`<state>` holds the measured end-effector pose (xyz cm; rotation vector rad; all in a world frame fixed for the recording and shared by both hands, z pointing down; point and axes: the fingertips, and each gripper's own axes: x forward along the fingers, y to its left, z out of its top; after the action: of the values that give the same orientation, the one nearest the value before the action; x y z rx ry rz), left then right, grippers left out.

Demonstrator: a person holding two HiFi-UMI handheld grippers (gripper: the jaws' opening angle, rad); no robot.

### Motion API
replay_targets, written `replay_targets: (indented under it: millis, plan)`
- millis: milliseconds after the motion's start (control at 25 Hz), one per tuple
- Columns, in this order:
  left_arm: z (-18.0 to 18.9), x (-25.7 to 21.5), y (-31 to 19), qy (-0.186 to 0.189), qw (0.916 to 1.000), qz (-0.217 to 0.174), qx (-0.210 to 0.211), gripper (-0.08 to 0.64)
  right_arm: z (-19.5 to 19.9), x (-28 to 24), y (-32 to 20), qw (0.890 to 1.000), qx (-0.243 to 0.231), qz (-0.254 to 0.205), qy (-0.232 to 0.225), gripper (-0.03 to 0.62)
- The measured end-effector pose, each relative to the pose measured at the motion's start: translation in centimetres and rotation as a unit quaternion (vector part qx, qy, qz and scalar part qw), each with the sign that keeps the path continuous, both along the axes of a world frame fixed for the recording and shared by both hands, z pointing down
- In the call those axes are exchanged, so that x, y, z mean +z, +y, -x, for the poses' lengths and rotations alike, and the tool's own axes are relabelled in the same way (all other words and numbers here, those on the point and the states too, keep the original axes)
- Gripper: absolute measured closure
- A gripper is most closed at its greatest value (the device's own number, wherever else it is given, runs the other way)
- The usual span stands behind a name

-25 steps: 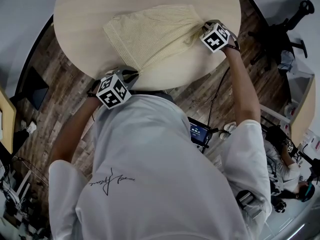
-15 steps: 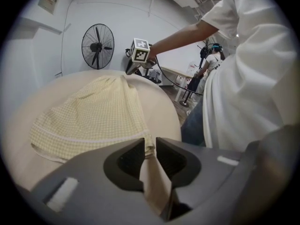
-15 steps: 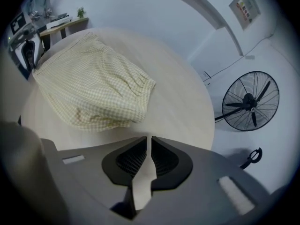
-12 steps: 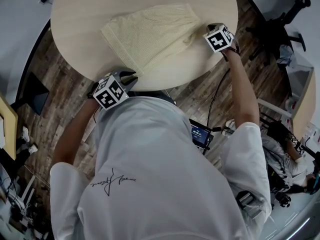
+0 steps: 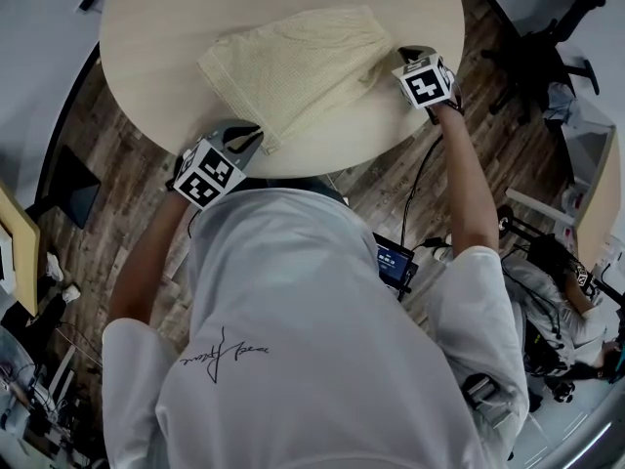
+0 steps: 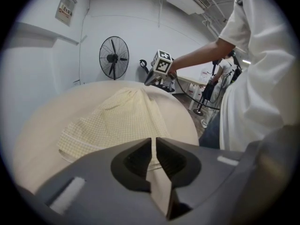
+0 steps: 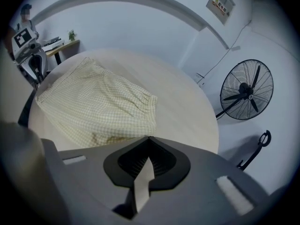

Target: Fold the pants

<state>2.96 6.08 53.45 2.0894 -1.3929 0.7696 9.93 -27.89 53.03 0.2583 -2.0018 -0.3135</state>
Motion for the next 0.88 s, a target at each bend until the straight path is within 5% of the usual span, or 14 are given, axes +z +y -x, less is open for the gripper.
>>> replay_targets:
  millis: [320, 560, 760, 880]
  plan:
    - [2.4, -2.2, -1.5, -0.021, 0.9990, -0.018, -0.035, 0.503, 0.2, -2.8, 2.2, 0.991, 0.059, 0.037, -0.110, 0.594]
    - [7.2, -2.9, -0.8, 0.008, 0.9972, -0.011, -0.073, 0.503, 2.0, -4.4, 9.1, 0.964, 0.106, 0.124, -0.212, 0.594]
    - [11.7, -3.0, -0.5, 0.005, 0.9969, -0.011, -0.077, 0.504, 2.1, -3.5, 14.2, 0.957, 0.153, 0.123, -0.212, 0.594]
    - [13.4, -3.6, -0.5, -0.033, 0.9977, -0.018, -0.057, 0.503, 2.0, -2.7, 16.7, 0.944, 0.198, 0.151, -0.218, 0.594]
